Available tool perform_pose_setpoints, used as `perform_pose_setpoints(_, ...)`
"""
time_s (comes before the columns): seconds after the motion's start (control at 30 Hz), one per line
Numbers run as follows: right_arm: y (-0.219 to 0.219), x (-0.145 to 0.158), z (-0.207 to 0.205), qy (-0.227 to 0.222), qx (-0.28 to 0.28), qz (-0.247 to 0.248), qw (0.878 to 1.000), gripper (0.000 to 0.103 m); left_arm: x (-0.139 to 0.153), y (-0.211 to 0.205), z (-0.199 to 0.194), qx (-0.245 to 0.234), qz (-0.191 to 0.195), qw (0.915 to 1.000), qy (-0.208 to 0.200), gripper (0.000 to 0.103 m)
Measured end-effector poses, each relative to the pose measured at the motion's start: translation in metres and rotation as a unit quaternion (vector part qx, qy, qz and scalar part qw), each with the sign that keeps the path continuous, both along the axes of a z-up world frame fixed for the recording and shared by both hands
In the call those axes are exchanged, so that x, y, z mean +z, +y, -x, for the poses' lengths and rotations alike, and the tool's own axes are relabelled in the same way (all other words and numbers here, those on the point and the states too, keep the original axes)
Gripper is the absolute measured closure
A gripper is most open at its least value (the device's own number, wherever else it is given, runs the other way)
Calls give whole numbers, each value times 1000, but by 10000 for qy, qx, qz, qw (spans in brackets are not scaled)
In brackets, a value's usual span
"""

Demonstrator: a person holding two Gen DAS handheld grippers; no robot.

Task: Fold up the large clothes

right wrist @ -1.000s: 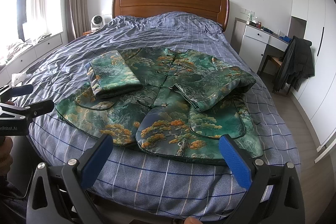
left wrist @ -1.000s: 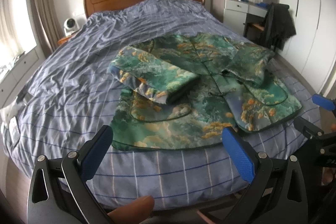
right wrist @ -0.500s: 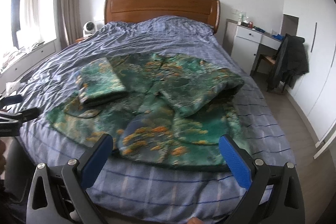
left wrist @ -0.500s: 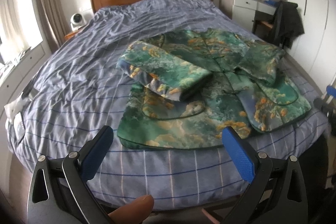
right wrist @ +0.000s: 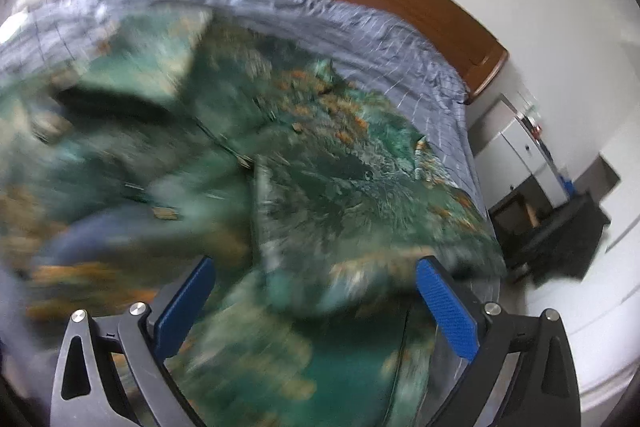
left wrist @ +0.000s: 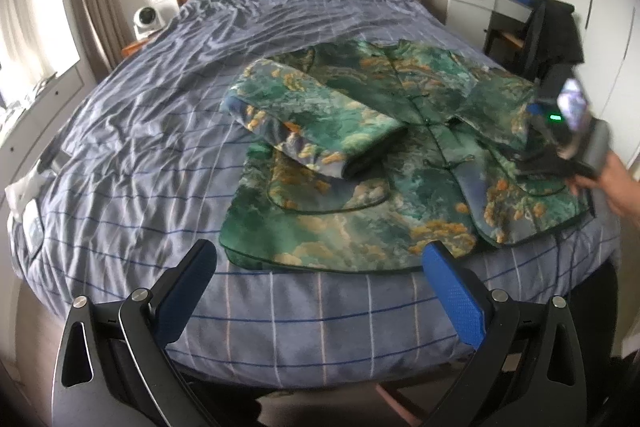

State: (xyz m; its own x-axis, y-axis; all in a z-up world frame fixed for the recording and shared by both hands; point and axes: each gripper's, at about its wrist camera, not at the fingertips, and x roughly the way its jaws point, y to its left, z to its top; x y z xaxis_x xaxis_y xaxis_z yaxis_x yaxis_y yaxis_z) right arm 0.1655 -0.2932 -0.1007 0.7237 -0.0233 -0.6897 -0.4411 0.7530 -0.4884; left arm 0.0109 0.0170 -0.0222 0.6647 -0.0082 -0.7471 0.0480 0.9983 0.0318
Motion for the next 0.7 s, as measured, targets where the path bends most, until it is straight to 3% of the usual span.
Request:
perform_pose_setpoints(0.1,-12,-24,-37,459,-115,-26,9989,3,-2,6,2,75,-29,10000,28,0)
perform_pose_setpoints(0.17,-27,-26,-51,889,-235,-591,9940,23,-7,12,1,123,-6,9999,100,0)
perform_pose_setpoints(0.23,-44,-21,-57,1320,-467,-1215,9827,76,-13,15,-1,154,46,9997,198,0)
perform_pose_setpoints(0.3,-56,-9,-52,1254,-719,-1549,9773,85,-19,17,-5,159,104,9993,312,0)
perform_pose_setpoints(0.47,-103,46,-28,692,-1173,-2551,9573,86,-19,11,-10,28,157,9994,319,0)
perform_pose_setpoints(0.6,-166,101,0,-116,-1764,-3248,9291,87,-16,10,-12,-16,-15,9997,253,0)
perform_pose_setpoints(0.7,-225,127,15,-706,-2384,-3395,9071,87,-14,16,-18,-18,-87,9997,220,0)
